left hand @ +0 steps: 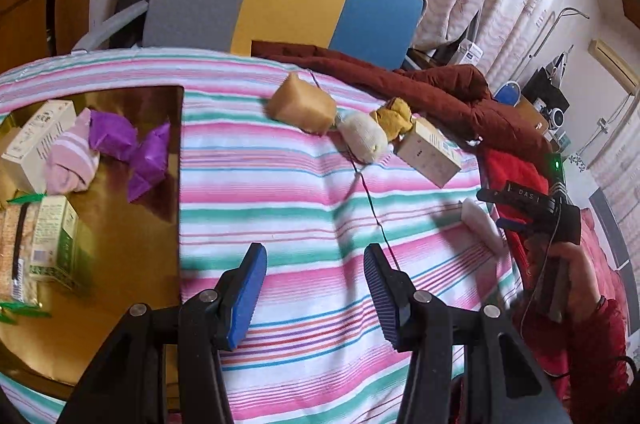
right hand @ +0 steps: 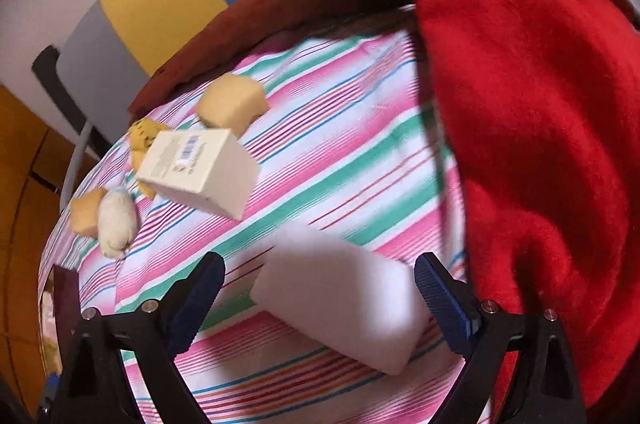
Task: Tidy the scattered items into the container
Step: 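Move both tools back over the cream sock and white foam block, then grasp the cream sock with the left tool while the right tool grasps the white foam block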
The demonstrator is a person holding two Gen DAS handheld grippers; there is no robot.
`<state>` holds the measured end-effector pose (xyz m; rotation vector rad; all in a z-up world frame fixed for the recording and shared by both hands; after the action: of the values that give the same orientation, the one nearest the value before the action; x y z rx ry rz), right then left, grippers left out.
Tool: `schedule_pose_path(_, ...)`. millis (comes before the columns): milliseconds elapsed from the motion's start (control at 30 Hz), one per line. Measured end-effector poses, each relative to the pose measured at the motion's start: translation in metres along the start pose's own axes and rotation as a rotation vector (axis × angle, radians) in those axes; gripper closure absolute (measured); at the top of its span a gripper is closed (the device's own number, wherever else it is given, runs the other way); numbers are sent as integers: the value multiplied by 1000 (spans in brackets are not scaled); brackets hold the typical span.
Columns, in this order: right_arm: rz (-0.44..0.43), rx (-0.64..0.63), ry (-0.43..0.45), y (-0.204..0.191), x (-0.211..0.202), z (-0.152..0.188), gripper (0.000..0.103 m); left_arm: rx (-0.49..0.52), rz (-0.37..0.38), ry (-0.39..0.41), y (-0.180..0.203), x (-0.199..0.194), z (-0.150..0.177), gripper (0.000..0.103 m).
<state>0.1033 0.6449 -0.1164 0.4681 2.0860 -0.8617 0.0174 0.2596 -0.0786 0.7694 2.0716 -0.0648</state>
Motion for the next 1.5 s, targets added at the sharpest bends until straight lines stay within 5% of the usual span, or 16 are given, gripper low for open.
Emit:
schedule_pose_path(167,-18,-62,-19,-14,5,6,6,8,7,-6,6,2,4,52)
schedule_pose_path(367,-231,-135,-76,-60,14,17,6,25,9,-13,14,4,7,52)
schedule_pose_path(433,-243,-177,-86,-71,16,20,6,33,7,-17,17,6,8,52)
schedule_pose_path(633,-168,-194,-88,-66,20,20,7,39,6,-33,23,13,8,52)
schedule_pose_path(867,18,-105,162,-19,-28,-13,5,59,9,-53,35,23,5,52)
schedule_pose_path(1067,103,24,-30,18,8,2,3,60,19,-79,46,38,-3,52)
schedule_pose_path(1333,-50,-66,-38,-14,9,3,2,84,9,-105,68,70,-32,52)
schedule_pose_path(1500,46,-114,-6,-12,2,-2,4,99,-43,-118,84,102,-54,50)
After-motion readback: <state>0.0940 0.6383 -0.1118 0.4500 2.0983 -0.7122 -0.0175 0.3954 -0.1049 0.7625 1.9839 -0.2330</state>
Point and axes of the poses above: each gripper's, at about its wrist camera, not at the fingertips, and x roughly the way its jaws point, y to its right, z to its underside, the point moved 8 cm from there along x, roughly the way its jaws point, and after that the axes turned 9 degrees about -z, right-handed, at the moved point
